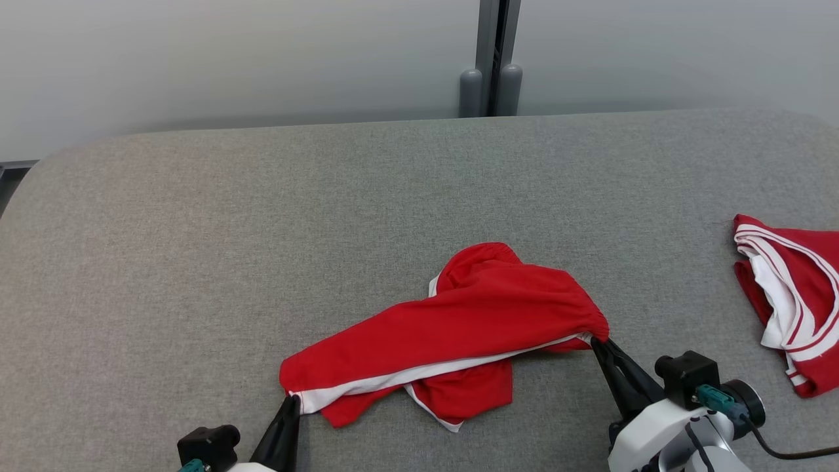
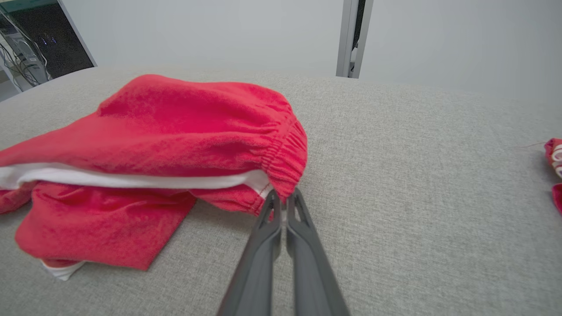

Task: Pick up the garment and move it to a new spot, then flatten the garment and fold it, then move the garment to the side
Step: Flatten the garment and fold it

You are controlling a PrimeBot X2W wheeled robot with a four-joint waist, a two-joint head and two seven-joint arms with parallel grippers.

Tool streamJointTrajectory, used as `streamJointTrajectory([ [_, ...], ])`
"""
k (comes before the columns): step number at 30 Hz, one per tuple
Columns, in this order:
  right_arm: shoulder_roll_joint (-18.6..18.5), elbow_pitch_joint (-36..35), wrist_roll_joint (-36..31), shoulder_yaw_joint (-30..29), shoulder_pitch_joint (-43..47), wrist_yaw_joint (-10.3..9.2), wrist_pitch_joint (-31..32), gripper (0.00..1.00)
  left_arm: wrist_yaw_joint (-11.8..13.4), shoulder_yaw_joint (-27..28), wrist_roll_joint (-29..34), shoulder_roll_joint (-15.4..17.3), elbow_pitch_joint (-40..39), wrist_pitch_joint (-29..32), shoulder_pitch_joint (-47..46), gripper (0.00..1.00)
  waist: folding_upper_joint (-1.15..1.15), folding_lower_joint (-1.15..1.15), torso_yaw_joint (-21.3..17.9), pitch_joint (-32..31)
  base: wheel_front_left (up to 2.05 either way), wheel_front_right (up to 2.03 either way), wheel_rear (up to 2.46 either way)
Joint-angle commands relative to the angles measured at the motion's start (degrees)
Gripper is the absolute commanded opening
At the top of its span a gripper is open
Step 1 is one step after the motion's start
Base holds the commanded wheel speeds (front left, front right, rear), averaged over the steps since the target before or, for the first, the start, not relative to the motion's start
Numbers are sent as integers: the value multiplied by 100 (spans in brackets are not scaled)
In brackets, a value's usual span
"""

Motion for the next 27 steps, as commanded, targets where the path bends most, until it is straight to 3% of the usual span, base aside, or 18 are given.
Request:
streamJointTrajectory([
  [1, -15, 30, -34, -19, 6, -2, -24, 0, -30, -23, 10, 22, -30, -7, -96, 0, 0, 0, 12, -17, 0, 0, 0],
  [9, 29, -36, 34, -108, 19, -2, -24, 0, -26, 26, 53, 26, -202, -7, -81, 0, 0, 0, 7, -162, 0, 0, 0],
  [15, 29, -463, 178, -107, -145, -2, -24, 0, -25, 304, 305, 43, -579, -8, -257, 0, 0, 0, -48, -473, 0, 0, 0],
  [22, -48, -966, 464, -121, -635, -2, -24, 0, -22, 610, 634, 369, -1262, -6, -860, 0, 0, 0, -134, -691, 0, 0, 0],
  [27, -234, -1370, 718, -117, -1237, -2, -24, 0, -21, 667, 886, 888, -1824, -7, -1672, 0, 0, 0, -203, -777, 0, 0, 0],
])
